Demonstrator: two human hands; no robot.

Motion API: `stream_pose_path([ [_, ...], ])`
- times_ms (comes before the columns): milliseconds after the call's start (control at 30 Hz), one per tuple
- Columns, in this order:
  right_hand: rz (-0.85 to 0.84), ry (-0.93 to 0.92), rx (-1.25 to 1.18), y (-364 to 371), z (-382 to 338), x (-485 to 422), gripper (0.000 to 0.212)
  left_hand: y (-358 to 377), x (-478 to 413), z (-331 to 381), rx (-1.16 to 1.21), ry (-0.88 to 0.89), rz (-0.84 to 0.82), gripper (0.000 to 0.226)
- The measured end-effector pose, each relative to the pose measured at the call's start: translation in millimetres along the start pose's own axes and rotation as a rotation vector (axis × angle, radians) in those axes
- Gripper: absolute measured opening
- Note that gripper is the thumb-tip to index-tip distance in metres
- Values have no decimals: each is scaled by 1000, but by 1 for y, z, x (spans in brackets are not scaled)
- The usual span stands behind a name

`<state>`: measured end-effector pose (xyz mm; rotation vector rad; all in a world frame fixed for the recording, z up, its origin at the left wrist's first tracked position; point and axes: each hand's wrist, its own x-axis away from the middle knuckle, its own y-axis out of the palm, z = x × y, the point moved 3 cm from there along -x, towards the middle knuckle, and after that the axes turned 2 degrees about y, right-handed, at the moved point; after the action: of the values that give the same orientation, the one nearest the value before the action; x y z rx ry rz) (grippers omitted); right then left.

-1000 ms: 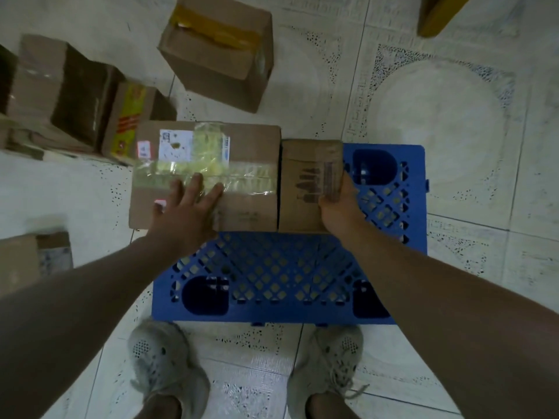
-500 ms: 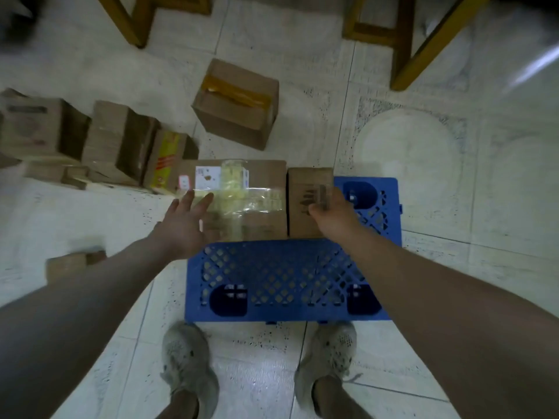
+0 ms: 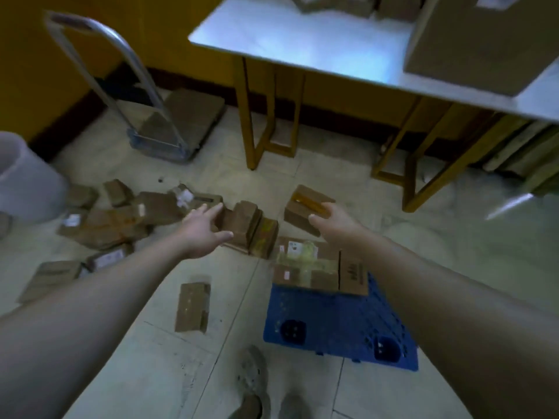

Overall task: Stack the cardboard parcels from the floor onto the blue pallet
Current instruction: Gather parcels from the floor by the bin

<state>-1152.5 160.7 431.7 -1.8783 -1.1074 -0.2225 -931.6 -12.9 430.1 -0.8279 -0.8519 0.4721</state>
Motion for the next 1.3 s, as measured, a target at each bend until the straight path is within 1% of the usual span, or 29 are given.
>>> stream_pose_path([
  [100,-44,-116,80,7,-49,40,64,-41,54,-27,53,-55,109,79],
  [267,-113,-275,202,29,-112,98,62,-102,142,-93,80,-154,206,79],
  [400,-156,-337,284,58,-168,120,64,-148,197,-161,115,-217,337,75],
  [500,-168,-369,308,100,-220,131,65,-170,229,-223,199,-285,407,76],
  [600,-176,-407,358,160,-278,142,64,-184,254,-294,261,-358,427,78],
  [733,-212,-477,417,264,-352,161,52,-195,288,-397,287,-437,417,78],
  [900,-342,-556,539,398,-420,191,38,-196,333,-510,322,-532,325,78],
  [967,-419,-543,562,444,-440,197,45,-195,344,-548,358,-565,334,77],
  [1033,-461,-524,572,486,-454,199,50,-192,350,-583,379,-586,335,77],
  [1200,-536,-507,630,583,-484,184,57,-179,350,-668,482,-645,294,76],
  [1300,-599,-468,629,639,-498,167,54,-169,345,-721,508,-701,251,76],
])
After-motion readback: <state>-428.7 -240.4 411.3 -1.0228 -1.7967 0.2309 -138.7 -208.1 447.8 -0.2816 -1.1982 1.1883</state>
